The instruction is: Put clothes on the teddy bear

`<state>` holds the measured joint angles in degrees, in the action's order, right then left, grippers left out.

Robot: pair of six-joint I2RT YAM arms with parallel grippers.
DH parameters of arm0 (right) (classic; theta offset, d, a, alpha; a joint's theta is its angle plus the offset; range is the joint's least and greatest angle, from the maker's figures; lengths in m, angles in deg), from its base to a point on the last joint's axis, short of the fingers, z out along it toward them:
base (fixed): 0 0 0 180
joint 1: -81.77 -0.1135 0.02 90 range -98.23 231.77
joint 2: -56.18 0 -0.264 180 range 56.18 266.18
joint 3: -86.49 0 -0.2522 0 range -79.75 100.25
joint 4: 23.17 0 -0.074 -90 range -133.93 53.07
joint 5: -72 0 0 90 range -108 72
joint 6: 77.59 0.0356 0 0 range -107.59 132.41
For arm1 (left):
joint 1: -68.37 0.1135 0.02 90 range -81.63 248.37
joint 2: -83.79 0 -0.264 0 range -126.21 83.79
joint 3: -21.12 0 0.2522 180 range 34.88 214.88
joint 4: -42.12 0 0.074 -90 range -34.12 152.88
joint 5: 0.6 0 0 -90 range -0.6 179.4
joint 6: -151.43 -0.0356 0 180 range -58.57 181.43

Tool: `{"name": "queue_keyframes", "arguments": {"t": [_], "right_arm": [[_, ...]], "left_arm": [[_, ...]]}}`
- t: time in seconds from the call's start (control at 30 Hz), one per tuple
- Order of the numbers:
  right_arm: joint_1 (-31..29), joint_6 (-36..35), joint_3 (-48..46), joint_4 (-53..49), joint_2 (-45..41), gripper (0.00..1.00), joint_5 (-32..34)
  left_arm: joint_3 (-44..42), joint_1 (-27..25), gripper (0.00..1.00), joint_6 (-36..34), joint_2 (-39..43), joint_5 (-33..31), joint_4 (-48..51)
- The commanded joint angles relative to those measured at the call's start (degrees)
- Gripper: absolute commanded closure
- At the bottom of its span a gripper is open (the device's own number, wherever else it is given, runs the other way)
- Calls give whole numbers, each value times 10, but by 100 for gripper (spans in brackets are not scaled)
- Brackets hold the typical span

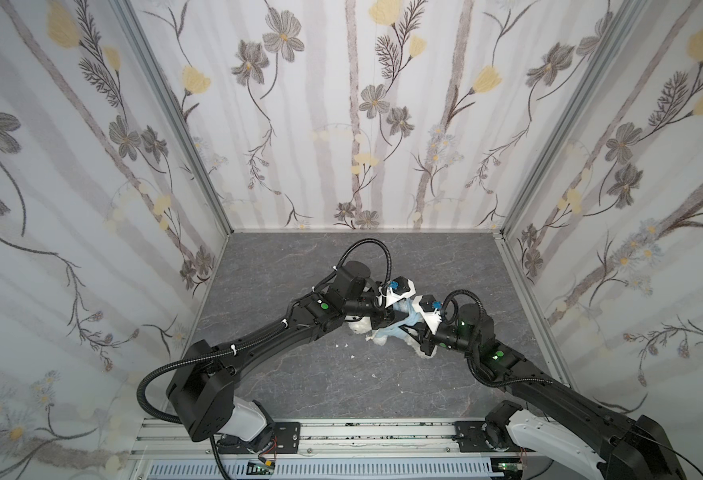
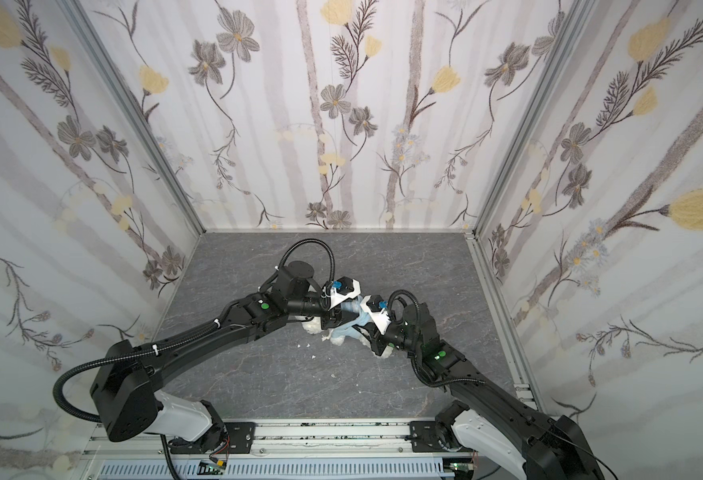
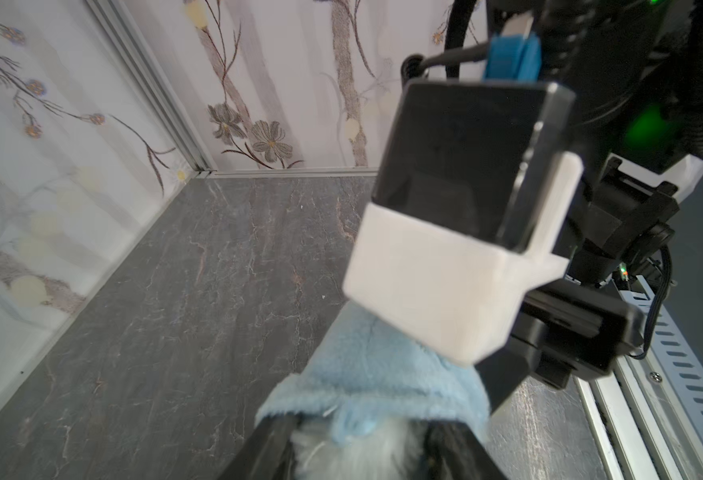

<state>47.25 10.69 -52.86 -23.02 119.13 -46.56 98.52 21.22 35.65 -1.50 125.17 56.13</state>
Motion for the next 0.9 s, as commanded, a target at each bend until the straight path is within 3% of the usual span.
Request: {"name": "queue_keyframes", "arguments": {"t": [0.0,0.13,0.23,0.43,0.73,0.87], "right_arm": [[11,-2,2,178,-11,100,-100],[23,31,-15,230,-20,100,-119],[31,51,-32,244,-24,100,-109],[64,170,-132,355,-78,100,-30],[20,275,-194,476,-105,100,104],[-2,309,-206,520,-107,100,165]], "left_arm": [[3,-11,70,-13,-19,85,75],[5,-12,100,-5,-24,98,83],[0,-11,100,9,-9,78,78],[-58,17,100,74,72,27,-7],[-142,55,100,174,130,-29,-156],[-160,62,100,199,151,-53,-173]]}}
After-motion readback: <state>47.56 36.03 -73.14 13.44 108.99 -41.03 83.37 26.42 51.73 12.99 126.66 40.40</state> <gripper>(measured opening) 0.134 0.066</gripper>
